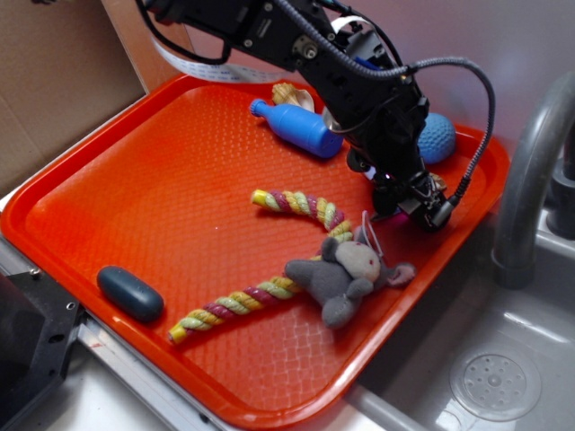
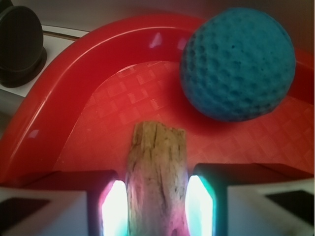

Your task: Grab the wood chip.

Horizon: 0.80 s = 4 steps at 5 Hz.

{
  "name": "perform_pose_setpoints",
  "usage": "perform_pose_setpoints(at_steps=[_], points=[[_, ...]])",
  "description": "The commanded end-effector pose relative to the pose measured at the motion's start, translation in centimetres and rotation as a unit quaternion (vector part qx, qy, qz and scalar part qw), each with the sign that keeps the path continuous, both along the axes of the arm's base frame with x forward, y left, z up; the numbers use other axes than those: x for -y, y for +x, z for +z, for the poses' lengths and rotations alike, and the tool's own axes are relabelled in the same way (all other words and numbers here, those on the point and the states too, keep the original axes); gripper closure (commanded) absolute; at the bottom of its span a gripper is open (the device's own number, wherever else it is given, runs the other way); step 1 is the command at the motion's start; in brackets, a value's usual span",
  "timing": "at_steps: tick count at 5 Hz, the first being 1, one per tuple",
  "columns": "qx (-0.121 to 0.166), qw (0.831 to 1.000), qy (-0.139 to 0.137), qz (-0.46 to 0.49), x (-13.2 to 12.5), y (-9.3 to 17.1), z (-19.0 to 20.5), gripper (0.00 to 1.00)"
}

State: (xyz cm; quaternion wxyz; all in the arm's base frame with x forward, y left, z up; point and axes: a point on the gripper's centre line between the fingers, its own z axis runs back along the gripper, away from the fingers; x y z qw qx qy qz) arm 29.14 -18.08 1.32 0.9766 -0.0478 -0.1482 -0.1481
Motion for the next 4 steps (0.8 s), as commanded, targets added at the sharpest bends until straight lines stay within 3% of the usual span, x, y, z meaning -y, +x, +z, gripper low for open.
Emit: perform_pose_setpoints(at_steps=[1, 2, 3, 4], points=[[-0.038, 0.998, 0.013, 0.046, 0.0, -1.1, 1.8, 1.0], [-0.064, 0.982, 0.04, 0.17, -3.6, -0.5, 6.8, 1.0], [-0.008, 0.97, -0.054, 0.236, -8.0, -2.4, 11.4, 1.0], [0.004, 0.955, -0.112, 0.275, -12.8, -4.6, 16.0, 1.0]])
